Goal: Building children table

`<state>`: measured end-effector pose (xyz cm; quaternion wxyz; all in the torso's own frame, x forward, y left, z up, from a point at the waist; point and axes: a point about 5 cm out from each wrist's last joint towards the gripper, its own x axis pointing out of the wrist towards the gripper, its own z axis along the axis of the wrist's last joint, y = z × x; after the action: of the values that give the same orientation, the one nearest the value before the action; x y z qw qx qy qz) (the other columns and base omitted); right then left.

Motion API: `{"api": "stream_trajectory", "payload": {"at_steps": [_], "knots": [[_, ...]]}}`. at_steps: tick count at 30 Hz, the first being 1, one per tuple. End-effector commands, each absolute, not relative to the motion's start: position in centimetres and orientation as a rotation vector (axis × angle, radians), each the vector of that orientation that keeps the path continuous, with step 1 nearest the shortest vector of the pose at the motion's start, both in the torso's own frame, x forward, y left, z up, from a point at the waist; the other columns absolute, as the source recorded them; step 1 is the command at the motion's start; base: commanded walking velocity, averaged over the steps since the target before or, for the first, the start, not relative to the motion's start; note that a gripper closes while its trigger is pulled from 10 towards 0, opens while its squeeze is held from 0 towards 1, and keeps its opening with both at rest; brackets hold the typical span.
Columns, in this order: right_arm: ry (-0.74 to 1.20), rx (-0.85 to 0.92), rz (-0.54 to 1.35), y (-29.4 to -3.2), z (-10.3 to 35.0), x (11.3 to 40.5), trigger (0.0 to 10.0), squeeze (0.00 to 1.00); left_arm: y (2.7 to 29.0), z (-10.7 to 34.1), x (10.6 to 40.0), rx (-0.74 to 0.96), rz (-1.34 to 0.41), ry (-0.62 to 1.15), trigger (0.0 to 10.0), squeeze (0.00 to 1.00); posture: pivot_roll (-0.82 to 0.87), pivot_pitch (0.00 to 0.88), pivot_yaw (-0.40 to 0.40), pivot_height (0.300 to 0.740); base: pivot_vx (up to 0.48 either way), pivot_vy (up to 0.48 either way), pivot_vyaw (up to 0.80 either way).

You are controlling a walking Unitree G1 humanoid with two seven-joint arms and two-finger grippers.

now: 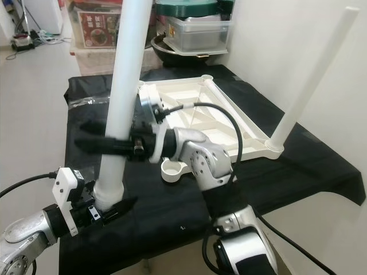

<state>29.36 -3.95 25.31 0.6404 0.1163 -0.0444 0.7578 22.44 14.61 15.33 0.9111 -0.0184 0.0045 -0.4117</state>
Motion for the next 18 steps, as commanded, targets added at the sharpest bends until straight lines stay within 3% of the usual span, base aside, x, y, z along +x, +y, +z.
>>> {"api": "stream_trajectory", "payload": {"at_steps": [1, 11, 12, 13, 14, 18], "knots": [[-0.084, 0.260, 1.791, -3.7, 25.2, 28.6, 0.0, 0.00, 14.7, 15.6, 22.6, -0.030, -0.845, -0.005, 10.0, 0.00, 0.05, 0.000, -0.077, 0.740, 0.000, 0.000, 0.00], [-0.085, 0.289, 1.875, -2.6, 25.4, 27.9, 0.0, 0.00, 13.9, 15.5, 22.6, -0.024, -0.925, 0.010, 10.0, 0.00, 0.05, 0.000, -0.069, 0.740, 0.000, 0.000, 0.00], [-0.084, 0.289, 1.878, -2.6, 25.4, 27.9, 0.0, 0.00, 13.8, 15.4, 22.5, -0.024, -0.940, 0.016, 9.1, 0.00, 0.05, 0.000, -0.069, 0.740, 0.000, 0.000, 0.00], [-0.084, 0.287, 1.880, -2.5, 25.5, 27.9, 0.0, 0.00, 13.8, 15.5, 22.4, -0.033, -0.953, 0.012, 0.8, 0.00, 0.04, 0.000, -0.069, 0.740, 0.000, 0.000, 0.00], [-0.084, 0.284, 1.879, -2.5, 25.6, 27.9, 0.0, 0.00, 13.9, 15.5, 22.2, -0.026, -0.967, 0.005, 0.0, 0.00, 0.05, 0.000, -0.070, 0.740, 0.000, 0.000, 0.00], [-0.084, 0.275, 1.871, -2.5, 25.6, 28.0, 0.0, 0.00, 14.0, 15.4, 21.8, -0.007, -0.997, 0.006, 0.0, 0.00, 0.05, 0.000, -0.072, 0.740, 0.000, 0.000, 0.00]]}}
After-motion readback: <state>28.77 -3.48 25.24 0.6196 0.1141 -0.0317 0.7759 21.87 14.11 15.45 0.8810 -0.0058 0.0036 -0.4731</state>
